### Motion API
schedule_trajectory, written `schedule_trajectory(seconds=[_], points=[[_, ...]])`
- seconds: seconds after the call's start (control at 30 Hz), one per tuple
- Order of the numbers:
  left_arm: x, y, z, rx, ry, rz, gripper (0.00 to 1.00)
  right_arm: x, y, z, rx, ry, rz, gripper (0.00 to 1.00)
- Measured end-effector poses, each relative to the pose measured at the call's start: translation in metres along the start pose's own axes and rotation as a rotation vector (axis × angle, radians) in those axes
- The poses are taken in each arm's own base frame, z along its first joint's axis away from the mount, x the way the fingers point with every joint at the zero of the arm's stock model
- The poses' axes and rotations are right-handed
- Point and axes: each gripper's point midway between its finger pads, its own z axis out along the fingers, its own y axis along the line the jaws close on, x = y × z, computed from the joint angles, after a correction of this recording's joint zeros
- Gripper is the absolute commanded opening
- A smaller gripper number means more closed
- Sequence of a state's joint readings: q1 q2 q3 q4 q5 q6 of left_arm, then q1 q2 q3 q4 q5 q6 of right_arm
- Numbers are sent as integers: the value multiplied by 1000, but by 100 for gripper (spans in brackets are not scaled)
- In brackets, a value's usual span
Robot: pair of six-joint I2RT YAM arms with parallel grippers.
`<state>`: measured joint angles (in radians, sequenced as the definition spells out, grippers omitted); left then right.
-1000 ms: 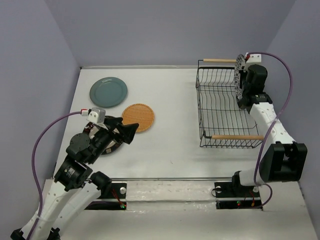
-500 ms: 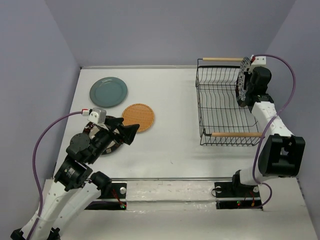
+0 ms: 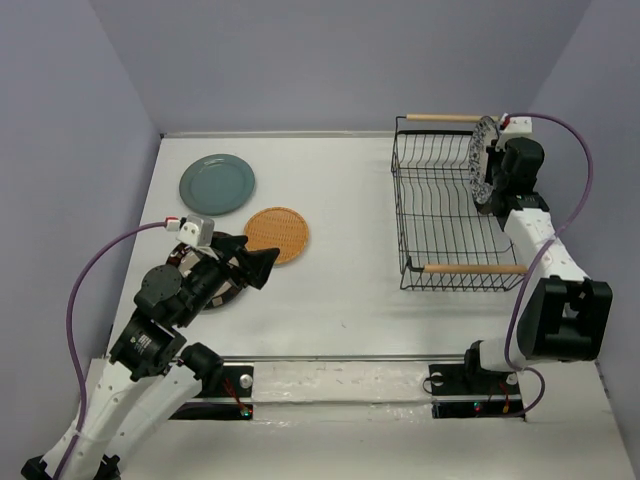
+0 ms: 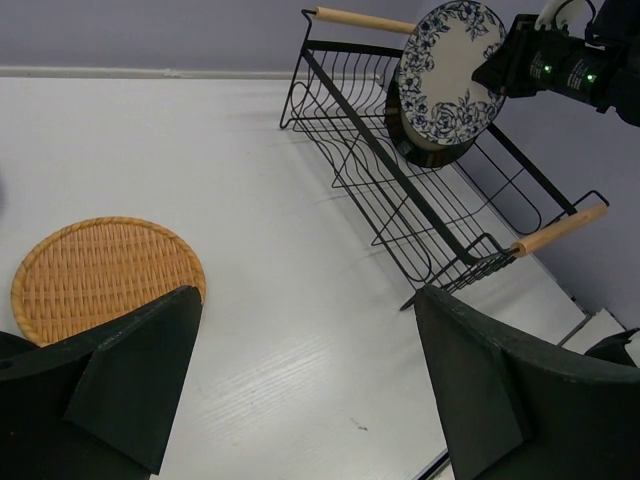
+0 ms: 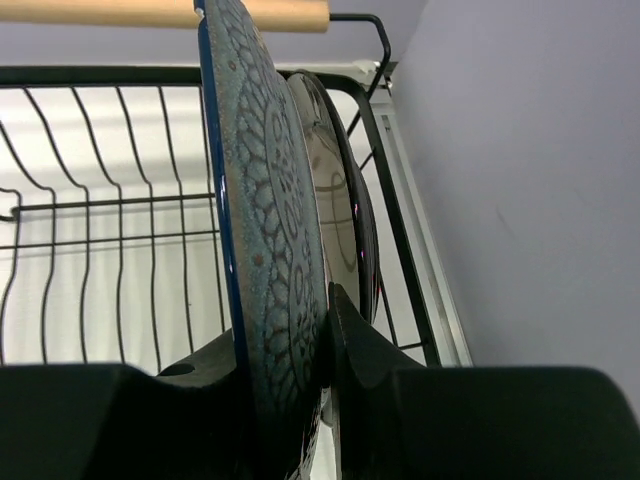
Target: Load the plates into the dish rack
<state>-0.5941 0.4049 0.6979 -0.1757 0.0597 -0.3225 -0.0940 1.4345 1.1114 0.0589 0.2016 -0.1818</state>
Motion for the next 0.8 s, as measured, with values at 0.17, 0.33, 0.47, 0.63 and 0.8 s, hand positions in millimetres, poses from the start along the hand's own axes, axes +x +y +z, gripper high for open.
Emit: schedule_trajectory(seconds=[0.17, 0.33, 0.47, 0.63, 0.8], points=[[0, 0, 0, 0, 2, 0, 99, -19, -4, -16, 0, -47, 6, 7], [1, 0, 0, 0, 4, 0, 99, -52, -11, -38, -5, -135, 28, 7], [1, 0, 0, 0, 3, 0, 99, -60, -7, -40, -19, -156, 33, 7], [1, 0, 0, 0, 3, 0, 99, -39, 9, -21, -48, -95, 41, 7], [2, 1, 1, -3, 8, -1, 99, 2, 24, 3, -70, 20, 42, 7]])
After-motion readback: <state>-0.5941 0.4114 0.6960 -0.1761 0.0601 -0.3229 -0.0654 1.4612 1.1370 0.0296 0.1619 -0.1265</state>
